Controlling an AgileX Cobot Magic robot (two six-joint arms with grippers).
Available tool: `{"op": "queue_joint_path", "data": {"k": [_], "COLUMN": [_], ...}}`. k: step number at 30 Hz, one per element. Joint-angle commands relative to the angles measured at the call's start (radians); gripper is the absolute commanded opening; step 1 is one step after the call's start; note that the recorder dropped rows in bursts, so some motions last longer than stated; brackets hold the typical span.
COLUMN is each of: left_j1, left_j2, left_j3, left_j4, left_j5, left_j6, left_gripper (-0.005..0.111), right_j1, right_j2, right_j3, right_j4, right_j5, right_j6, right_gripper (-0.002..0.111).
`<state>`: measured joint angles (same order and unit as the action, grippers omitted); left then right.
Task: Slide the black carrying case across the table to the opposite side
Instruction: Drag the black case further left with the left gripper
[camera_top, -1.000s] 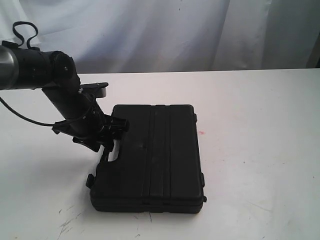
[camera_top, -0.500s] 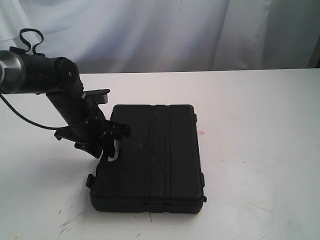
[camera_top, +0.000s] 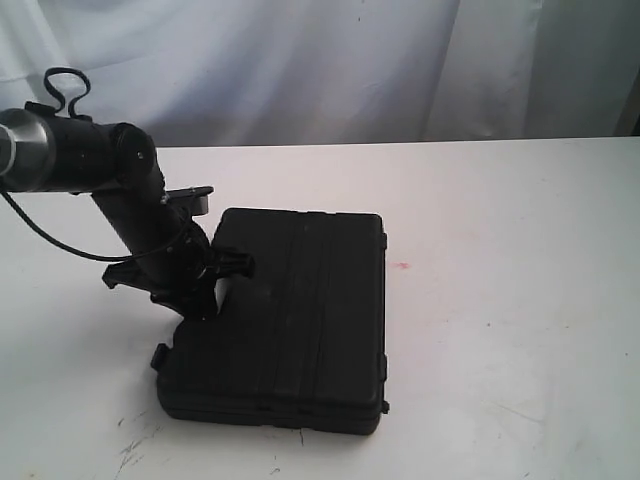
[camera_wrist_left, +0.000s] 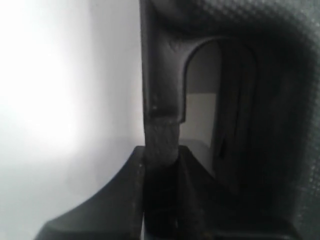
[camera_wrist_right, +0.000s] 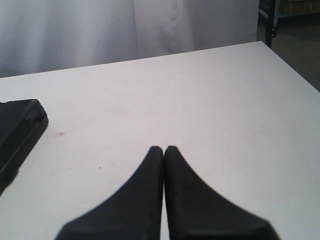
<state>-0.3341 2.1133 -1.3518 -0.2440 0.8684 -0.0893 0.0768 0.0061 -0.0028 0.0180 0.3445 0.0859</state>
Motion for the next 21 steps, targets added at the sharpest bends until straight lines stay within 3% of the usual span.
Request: {"op": "queue_joint_path", "data": {"k": [1,10,21], "left_j1": [0.073,0.208,0.265], "left_j2": [-0.018,-0.045,-0.045], "left_j3": [-0.001,-0.001,-0.001], "left_j4": [0.111,0.259,0.357], "left_j5": [0.067,0.175,0.175], "left_j6": [-0.038,-0.094,-0.12], "left_gripper": [0.0,0.0,0.0], "right_j1": [-0.008,-0.008,-0.008], "right_j2": [-0.006,-0.006,-0.006], "right_j3": [0.003,0.003,0.003], "right_j4": [0.002,0.002,0.002], "right_j5": [-0.001,-0.001,-0.001], "right_j6": [-0.005,-0.005,-0.005], "right_gripper": [0.0,0.0,0.0]}}
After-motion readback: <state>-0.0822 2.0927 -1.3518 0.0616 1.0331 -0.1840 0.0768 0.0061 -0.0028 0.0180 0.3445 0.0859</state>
